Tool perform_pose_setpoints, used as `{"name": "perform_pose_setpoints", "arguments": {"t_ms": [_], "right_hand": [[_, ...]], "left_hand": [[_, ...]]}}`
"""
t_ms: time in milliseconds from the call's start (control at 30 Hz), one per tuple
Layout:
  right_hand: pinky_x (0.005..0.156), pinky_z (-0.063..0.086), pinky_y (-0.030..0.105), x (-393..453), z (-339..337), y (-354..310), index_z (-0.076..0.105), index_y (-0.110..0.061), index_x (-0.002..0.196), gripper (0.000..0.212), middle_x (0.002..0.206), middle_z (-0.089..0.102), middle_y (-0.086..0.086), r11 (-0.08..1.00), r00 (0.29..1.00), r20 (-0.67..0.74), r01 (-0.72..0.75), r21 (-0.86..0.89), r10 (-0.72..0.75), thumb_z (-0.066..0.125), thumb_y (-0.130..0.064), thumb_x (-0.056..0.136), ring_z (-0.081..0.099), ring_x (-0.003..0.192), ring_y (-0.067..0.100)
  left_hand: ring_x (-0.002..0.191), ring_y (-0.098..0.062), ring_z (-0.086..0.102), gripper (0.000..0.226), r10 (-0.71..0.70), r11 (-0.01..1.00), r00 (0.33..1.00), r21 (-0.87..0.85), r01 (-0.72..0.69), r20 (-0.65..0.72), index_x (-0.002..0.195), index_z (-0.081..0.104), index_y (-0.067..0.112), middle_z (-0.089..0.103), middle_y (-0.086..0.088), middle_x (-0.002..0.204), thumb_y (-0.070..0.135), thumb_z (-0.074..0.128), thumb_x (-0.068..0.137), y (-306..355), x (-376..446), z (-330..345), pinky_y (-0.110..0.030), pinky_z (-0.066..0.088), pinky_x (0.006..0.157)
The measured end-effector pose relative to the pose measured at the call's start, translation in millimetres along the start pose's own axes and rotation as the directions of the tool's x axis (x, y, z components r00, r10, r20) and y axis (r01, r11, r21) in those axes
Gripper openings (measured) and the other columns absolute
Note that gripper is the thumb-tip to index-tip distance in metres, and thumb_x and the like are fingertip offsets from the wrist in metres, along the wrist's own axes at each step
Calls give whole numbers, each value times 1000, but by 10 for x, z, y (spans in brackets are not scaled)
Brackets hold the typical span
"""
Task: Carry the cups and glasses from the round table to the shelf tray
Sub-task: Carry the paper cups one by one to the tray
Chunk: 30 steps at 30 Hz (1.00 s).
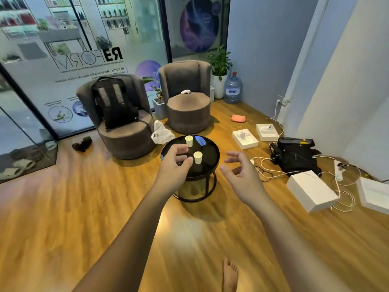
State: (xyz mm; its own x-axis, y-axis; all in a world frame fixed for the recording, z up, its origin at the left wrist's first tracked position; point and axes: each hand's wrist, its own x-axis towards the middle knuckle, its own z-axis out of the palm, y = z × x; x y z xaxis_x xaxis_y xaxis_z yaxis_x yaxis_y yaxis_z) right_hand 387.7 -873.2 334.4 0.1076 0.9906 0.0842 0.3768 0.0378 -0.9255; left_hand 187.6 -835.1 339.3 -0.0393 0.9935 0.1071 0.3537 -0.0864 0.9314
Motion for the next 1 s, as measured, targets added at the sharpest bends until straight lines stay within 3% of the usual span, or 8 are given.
{"name": "perform_pose_setpoints", "arguments": {"t_ms": [167, 367, 533, 667, 1000], "right_hand": [[63, 44, 13, 1235, -7, 210, 46, -31, 136, 43, 119, 54, -11, 996, 991, 126, -40, -84, 50, 62, -35, 97, 61, 88, 7], [62, 44, 14, 2575, 160, 575, 46, -26, 136, 43, 121, 54, -5, 986, 968, 231, -56, -160, 92, 64, -30, 97, 60, 79, 8], [65, 45, 17, 3495, 615, 1069, 44, -27, 137, 45, 125, 50, -4, 961, 943, 297, -73, -265, 154, 63, -31, 97, 58, 78, 9], [80, 57, 35, 4240, 1093, 1598, 40, -29, 139, 52, 132, 47, -5, 928, 923, 298, -132, -348, 243, 66, -34, 94, 62, 95, 13], [101, 50, 32, 5581, 2305, 2965, 34, -27, 147, 72, 147, 38, -5, 793, 822, 311, -250, -556, 477, 75, -33, 88, 48, 130, 18]], "left_hand": [[115, -3, 58, 37, -129, 989, 992, 72, 129, 0, 134, 53, 28, 58, 14, 131, 22, 61, 99, -217, 1053, 370, -14, 45, 79], [118, -5, 56, 40, -227, 966, 973, 135, 220, 39, 134, 51, 28, 56, 14, 129, 19, 63, 98, -644, 2128, 666, -31, 52, 99], [115, -4, 54, 42, -299, 938, 952, 205, 281, 63, 134, 48, 31, 53, 17, 127, 18, 64, 97, -1265, 3036, 800, -28, 51, 97], [122, -8, 52, 48, -370, 906, 920, 269, 326, 129, 138, 44, 31, 51, 13, 139, 19, 65, 97, -2012, 3816, 996, -35, 50, 104], [136, -17, 50, 69, -574, 774, 751, 515, 368, 326, 150, 34, 28, 44, 8, 154, 23, 72, 92, -3860, 5167, 1481, -37, 45, 111]]}}
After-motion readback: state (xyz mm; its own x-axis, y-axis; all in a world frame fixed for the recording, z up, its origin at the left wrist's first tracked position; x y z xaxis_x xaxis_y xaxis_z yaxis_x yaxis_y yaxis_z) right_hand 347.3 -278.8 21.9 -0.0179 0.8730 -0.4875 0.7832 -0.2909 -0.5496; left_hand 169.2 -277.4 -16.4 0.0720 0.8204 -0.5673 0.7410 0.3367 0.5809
